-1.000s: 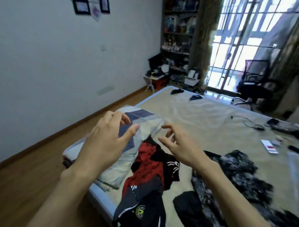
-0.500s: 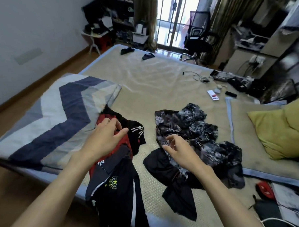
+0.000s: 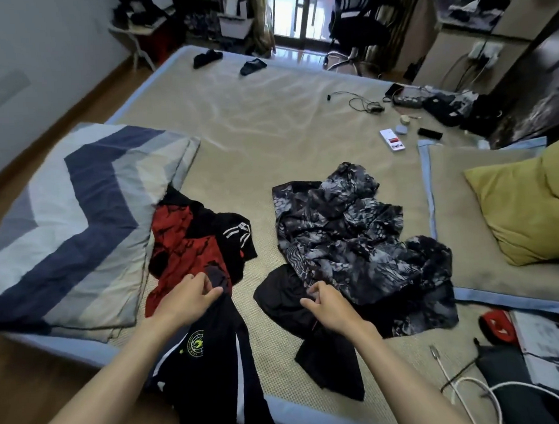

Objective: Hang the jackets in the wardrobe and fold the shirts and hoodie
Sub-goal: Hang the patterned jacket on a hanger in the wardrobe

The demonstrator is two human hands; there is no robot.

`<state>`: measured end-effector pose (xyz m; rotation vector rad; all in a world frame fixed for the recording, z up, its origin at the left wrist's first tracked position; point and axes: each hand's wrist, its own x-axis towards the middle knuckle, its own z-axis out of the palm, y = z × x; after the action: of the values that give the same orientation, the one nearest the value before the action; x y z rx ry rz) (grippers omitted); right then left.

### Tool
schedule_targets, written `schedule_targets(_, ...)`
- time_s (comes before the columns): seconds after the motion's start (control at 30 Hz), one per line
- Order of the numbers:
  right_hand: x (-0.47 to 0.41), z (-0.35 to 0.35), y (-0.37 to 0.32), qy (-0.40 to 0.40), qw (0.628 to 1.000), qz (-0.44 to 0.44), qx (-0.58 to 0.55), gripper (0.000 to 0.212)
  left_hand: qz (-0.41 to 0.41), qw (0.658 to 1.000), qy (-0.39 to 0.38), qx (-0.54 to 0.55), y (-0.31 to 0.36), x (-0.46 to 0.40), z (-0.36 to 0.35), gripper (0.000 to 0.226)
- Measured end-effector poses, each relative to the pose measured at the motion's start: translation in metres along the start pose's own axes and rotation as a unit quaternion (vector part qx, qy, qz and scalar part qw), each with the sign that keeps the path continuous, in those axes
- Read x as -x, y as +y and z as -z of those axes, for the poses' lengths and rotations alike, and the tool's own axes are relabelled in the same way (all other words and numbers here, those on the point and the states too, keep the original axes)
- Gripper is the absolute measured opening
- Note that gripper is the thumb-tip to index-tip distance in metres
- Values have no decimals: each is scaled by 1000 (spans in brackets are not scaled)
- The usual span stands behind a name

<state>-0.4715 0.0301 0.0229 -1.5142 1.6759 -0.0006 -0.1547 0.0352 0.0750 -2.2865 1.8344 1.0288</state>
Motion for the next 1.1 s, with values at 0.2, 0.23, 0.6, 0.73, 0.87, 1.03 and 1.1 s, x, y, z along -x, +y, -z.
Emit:
schedule_targets(0.2,-6,23,56,-3,997,-76,-7,35,-40,999,-36,-8,45,-36,-17,30)
schedule_targets(0.23,-6,26,64,-5,996,-91,-8,37,-48,998,-41,-11,52,-42,-19,29)
schedule_targets(0.6,-67,18,91,27,985,-158,58,62,-97,984,-132,-76,91,-90,-63,26)
schedule_targets(0.73,-127,10,82,52,981,-178,61,76,-115,978,-142,-96,90,-114,-91,27)
schedule_targets(0.87,-173,-16,95,54,971,-222,70,64,-129,973,-140,-127,79,-133,-114,30)
schedule_targets(1.03,-189,-31,107,161,965,-196,63,23,-133,974,-135,-121,73,-154,-121,28)
schedule_targets(1.1,-178,-23,106,206,961,-178,-43,26,-145,973,-128,-125,76,-158,-119,26)
